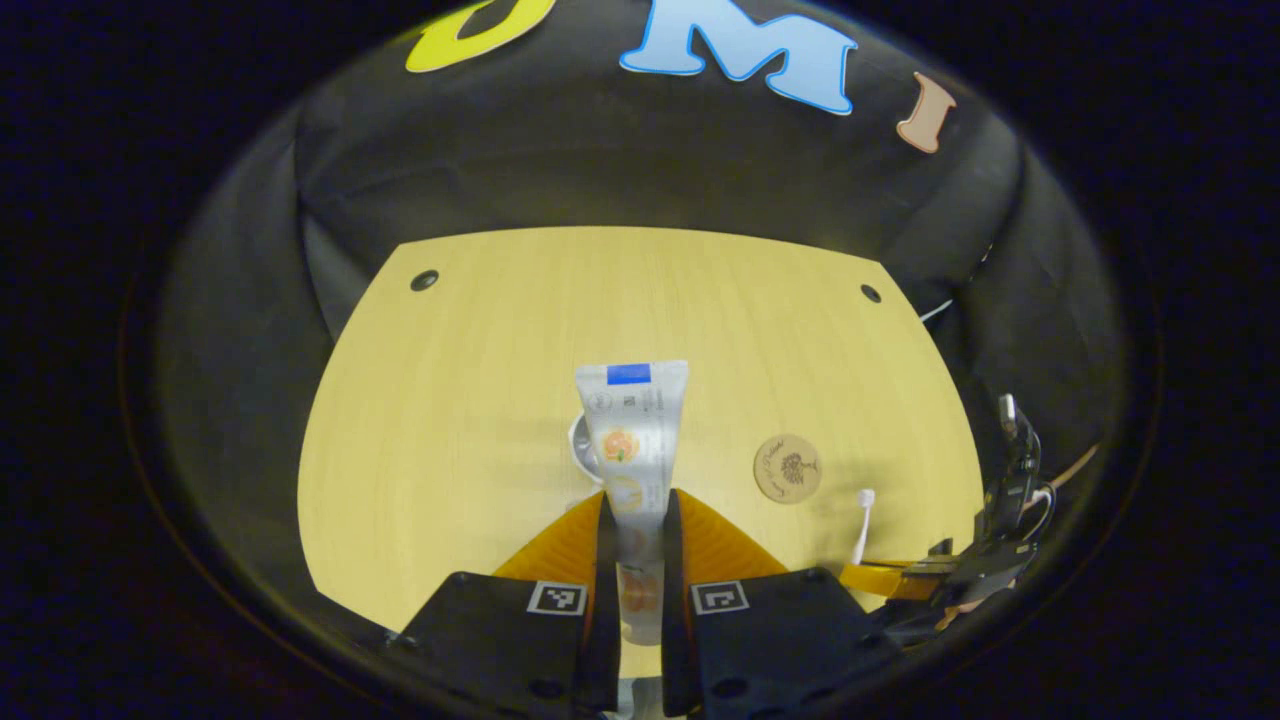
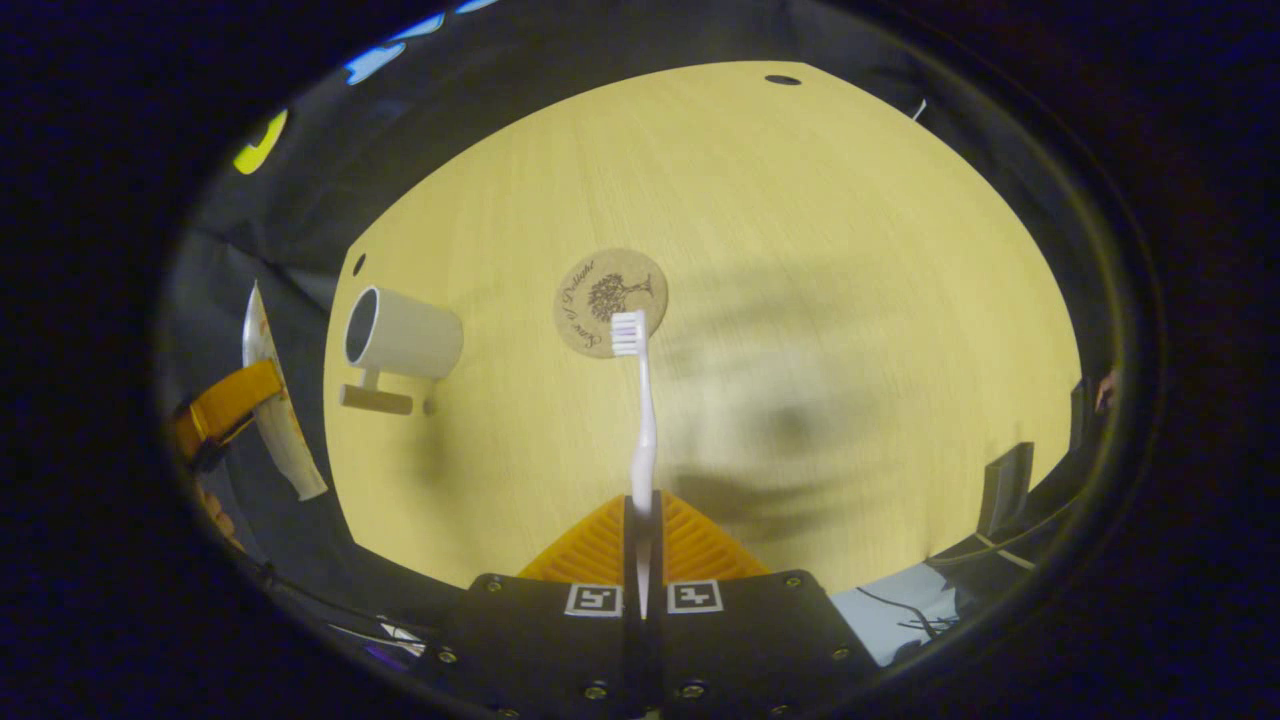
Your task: Put the toothbrush and toothpaste on the desktop into the cup, then pick up the cup and place it on the coaster on the desktop.
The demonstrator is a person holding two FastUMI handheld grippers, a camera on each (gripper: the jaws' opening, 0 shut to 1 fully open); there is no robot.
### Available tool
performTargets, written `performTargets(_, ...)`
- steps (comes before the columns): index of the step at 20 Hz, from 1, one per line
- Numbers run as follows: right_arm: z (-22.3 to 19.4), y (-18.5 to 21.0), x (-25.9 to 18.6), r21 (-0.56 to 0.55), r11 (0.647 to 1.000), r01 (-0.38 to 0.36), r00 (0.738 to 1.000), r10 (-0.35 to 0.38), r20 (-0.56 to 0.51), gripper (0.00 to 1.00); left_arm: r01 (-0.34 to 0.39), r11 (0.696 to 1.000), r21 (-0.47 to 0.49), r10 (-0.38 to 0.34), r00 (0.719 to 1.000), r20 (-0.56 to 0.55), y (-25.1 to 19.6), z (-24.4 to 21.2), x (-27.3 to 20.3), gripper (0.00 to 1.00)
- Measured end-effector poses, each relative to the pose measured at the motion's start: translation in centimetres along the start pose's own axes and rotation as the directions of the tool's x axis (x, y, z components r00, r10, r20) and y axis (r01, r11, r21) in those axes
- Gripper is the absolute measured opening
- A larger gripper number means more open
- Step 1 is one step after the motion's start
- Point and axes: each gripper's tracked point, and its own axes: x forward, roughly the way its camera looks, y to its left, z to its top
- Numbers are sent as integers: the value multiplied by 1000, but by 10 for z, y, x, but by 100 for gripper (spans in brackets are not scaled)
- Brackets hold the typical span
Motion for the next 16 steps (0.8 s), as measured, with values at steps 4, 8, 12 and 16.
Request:
performTargets(4,0,-1,-2,22,1000,-4,1000,4,8,2,-11,999,30,10,1000,29,5,31,25,24)
performTargets(8,1,-5,-4,42,999,-1,1000,1,12,2,-16,998,55,14,999,35,14,49,57,24)
performTargets(12,3,-9,-5,58,998,8,1000,-8,13,2,-23,997,76,19,999,42,19,60,81,23)
performTargets(16,7,-15,-6,73,997,19,1000,-21,19,2,-22,997,79,16,997,69,16,67,95,24)
